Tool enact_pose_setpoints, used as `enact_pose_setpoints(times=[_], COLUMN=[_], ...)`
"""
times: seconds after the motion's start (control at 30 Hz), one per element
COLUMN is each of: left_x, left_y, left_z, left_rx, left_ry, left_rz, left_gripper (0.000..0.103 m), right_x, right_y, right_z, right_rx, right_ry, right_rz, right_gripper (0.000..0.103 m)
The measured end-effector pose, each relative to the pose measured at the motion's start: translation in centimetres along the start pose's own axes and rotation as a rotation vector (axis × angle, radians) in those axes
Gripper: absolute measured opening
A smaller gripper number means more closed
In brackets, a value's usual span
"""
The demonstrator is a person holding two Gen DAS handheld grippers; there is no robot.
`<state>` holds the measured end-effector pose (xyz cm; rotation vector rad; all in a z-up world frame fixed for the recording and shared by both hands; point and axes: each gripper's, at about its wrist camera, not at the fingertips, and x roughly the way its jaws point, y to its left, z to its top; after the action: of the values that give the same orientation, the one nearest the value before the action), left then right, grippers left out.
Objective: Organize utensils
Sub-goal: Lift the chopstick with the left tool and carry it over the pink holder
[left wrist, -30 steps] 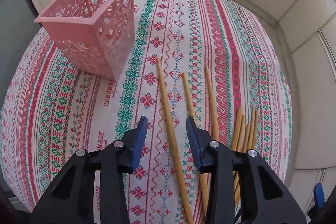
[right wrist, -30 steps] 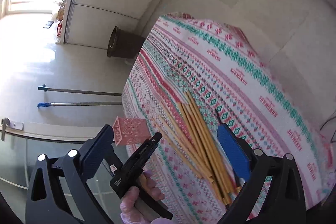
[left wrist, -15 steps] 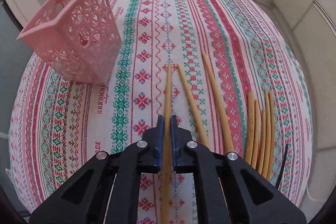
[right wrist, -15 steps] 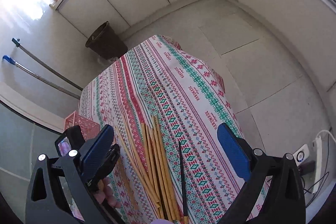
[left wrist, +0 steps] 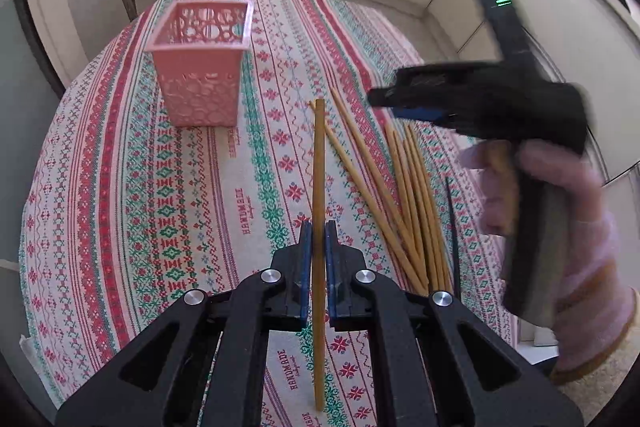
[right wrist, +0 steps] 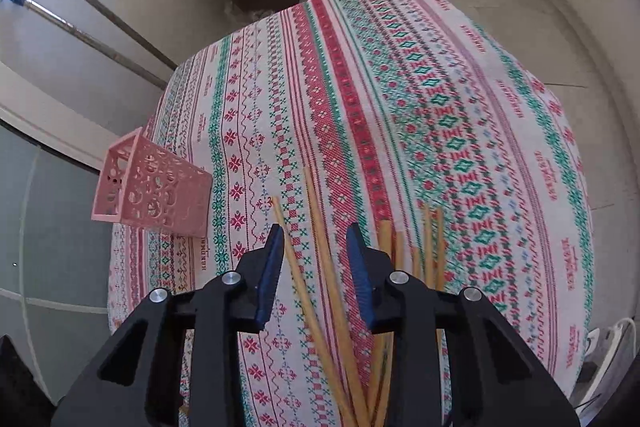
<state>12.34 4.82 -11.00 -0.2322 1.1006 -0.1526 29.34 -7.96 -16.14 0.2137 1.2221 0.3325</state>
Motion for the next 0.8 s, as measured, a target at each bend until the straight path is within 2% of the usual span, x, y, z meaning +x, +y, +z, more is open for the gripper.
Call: enact_pose_setpoints(times=[0.2,0.47,0.53,0.57,0.6,0.7,0.8], left_x=[-3.3,-4.1,-4.2,-4.3,-4.6,-5.7,-7.0], left_y=[-0.3,0.7,0.7,0.8,0.7,0.7,0.7], left_z=[0.6,0.4,0.3,0.2,0.2,0.2,0.3], left_rx=[0.040,0.040,0.040,0.043,0.048,0.055,0.055], left_ry=[-0.084,-0.112,-0.119,-0.125,-0.138,-0.185,-0.238], left_rz=[-0.010,-0.004,-0.001,0.001,0.006,0.007,-0.015], left_gripper=[0.006,0.006,0.006,0.006,0.006,0.006,0.006], right_x=[3.7,5.3,5.4,5.4,5.3,3.8,0.2], right_y=[1.0,2.3,3.4,3.7,3.7,2.8,2.0], right_z=[1.4,1.4,0.8,0.6,0.5,0.3,-0.1], right_rx=[-0.064,-0.090,-0.140,-0.152,-0.146,-0.079,-0.051], right_ry=[0.019,0.029,0.016,0.009,0.003,-0.042,-0.117], right_rz=[-0.089,-0.097,-0.139,-0.163,-0.174,-0.151,-0.123], right_gripper=[0.023,0.022,0.021,0.009,0.007,0.006,0.006])
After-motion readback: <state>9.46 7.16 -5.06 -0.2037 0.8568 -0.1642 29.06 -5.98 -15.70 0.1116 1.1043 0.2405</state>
